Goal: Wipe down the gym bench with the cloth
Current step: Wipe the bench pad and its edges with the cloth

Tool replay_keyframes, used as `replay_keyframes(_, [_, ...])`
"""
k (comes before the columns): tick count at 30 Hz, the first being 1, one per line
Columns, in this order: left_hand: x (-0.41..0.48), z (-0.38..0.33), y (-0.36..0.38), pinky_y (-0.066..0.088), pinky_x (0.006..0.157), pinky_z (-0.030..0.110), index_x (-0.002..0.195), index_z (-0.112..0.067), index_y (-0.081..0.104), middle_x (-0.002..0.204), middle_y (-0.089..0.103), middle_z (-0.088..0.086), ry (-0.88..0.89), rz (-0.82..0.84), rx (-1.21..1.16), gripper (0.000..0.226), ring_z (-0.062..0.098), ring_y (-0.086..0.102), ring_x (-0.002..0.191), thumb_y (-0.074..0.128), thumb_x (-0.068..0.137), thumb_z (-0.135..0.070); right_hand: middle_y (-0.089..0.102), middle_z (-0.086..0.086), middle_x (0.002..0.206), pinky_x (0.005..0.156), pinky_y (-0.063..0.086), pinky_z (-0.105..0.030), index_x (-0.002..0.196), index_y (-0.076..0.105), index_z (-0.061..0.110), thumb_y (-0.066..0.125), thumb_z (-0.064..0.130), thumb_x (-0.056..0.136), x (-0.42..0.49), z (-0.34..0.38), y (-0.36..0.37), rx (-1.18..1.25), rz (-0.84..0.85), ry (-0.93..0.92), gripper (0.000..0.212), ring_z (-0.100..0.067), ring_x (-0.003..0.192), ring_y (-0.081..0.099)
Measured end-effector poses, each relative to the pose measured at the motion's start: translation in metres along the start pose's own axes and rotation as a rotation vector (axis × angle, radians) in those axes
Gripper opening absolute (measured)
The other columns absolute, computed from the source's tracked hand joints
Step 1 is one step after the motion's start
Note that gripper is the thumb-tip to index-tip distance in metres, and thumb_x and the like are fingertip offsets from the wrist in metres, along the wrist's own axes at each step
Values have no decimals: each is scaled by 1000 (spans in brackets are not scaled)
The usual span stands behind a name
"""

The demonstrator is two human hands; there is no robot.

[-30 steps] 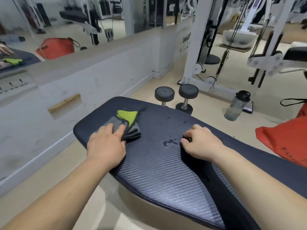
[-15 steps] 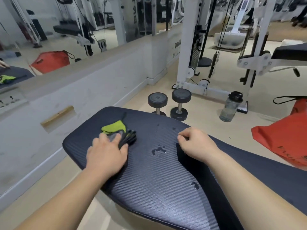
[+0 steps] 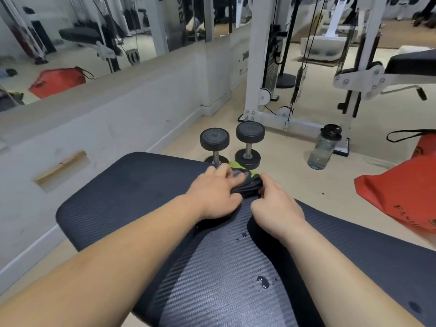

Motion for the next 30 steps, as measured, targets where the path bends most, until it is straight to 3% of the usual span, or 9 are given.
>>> replay_keyframes(2, [-1,15,-4,41,105,42,154,-52,28,135,39,-8,28,-21,-8,61,22,38,123,37,93,-49,56,2,140,97,46,-41,136,44,30,44,15,78,-1,2,4,-36,16,-26,60,-28,129,51])
replay_keyframes(5, [2,56,-13,41,106,45,153,-50,30,146,40,-5,-180,-56,36,59,27,37,133,36,95,-48,53,5,145,101,45,-42,148,36,28,43,15,78,-3,5,9,-85,65,-43,71,-25,137,43])
replay_keyframes(9, [-3,64,-13,42,103,45,154,-41,35,148,37,-1,-434,-109,-72,59,31,36,132,37,95,-46,48,5,137,99,44,-42,122,63,25,42,18,86,-3,11,17,-222,112,-44,41,-21,135,36])
replay_keyframes(11, [-11,45,-7,44,104,45,151,-43,38,145,38,-2,-393,-97,-149,59,31,37,131,40,93,-48,48,4,133,95,44,-41,104,63,22,42,19,86,-2,12,20,-239,90,-26,28,-21,131,36])
replay_keyframes(16, [-29,56,-6,44,106,44,148,-53,40,137,43,-11,-195,-67,-137,58,22,41,127,43,91,-50,49,4,126,86,42,-38,92,59,19,41,17,84,-2,13,24,-246,78,-16,20,-23,125,38])
replay_keyframes(21, [-20,91,-17,42,101,46,154,-41,36,150,37,2,-548,-133,-33,59,34,37,132,40,95,-41,60,1,105,81,46,-38,81,56,17,42,13,78,-1,9,17,-120,16,26,15,-28,109,49])
replay_keyframes(25, [-16,27,0,44,104,44,148,-47,41,142,41,-3,-282,-112,-108,58,30,38,130,44,90,-43,66,-3,132,94,46,-39,126,60,29,45,16,83,-1,12,10,-45,-58,77,48,-31,127,54])
replay_keyframes(28, [-14,6,1,43,105,42,146,-51,44,135,44,-12,-34,-59,-178,55,21,41,125,47,92,-46,66,-7,131,94,50,-41,127,59,29,45,18,83,-2,11,9,-52,-85,47,48,-33,124,57])
replay_keyframes(30, [-14,25,-5,42,107,42,145,-56,43,138,45,-15,-14,-71,-128,54,19,41,126,47,91,-47,63,-3,136,99,48,-42,132,58,32,44,19,83,-2,7,11,-58,-64,35,53,-30,129,53])
Point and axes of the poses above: each hand's wrist, its own x-axis towards the middle knuckle, its own y-axis out of the palm, z = x × y, the point moved 5 cm from there along x, towards the middle knuckle
